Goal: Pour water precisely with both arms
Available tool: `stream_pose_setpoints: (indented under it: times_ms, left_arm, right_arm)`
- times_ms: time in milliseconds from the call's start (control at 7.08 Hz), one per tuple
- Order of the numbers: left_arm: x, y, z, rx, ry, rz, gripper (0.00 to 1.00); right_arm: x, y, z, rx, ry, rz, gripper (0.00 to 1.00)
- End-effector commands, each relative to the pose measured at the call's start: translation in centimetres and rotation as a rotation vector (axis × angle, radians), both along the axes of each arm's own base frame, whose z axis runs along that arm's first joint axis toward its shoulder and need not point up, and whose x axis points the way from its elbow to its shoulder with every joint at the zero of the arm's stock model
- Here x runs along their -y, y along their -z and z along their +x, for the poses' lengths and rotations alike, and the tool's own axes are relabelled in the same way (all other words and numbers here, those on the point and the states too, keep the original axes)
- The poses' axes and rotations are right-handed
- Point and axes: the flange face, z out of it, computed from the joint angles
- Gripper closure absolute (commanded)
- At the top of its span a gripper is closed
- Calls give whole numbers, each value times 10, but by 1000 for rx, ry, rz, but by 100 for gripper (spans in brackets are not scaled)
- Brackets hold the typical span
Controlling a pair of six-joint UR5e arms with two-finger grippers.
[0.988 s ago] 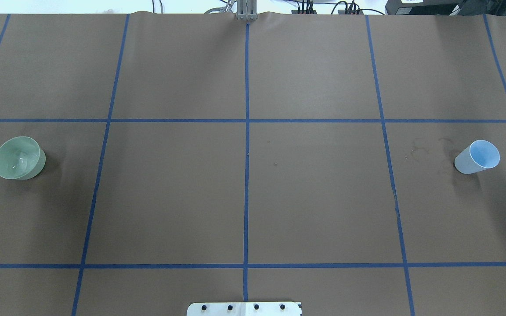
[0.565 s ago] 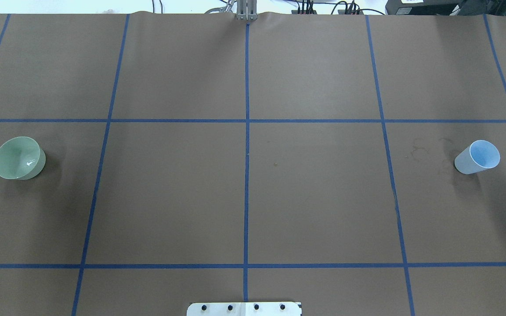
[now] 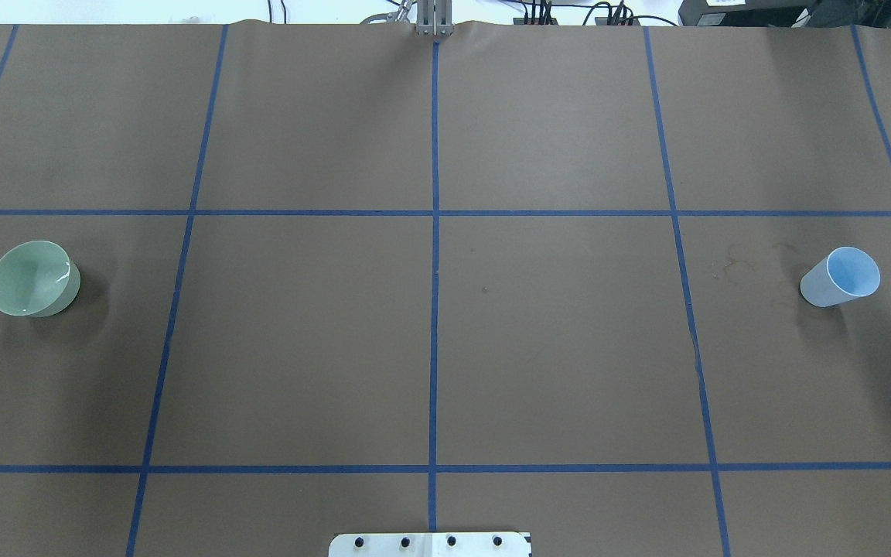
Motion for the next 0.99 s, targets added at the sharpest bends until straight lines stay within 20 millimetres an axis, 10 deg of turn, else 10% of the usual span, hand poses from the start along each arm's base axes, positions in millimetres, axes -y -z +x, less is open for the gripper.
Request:
stream_pose_setpoints:
  times_ms: [0, 847]
  left_arm:
    - [-15, -22, -13, 54, 18, -23, 0]
    - [-53, -45, -17, 177, -139, 6, 0]
  right_arm:
    - [2, -2, 1, -52, 2, 7, 0]
    - [-3, -12, 9, -116, -19, -8, 0]
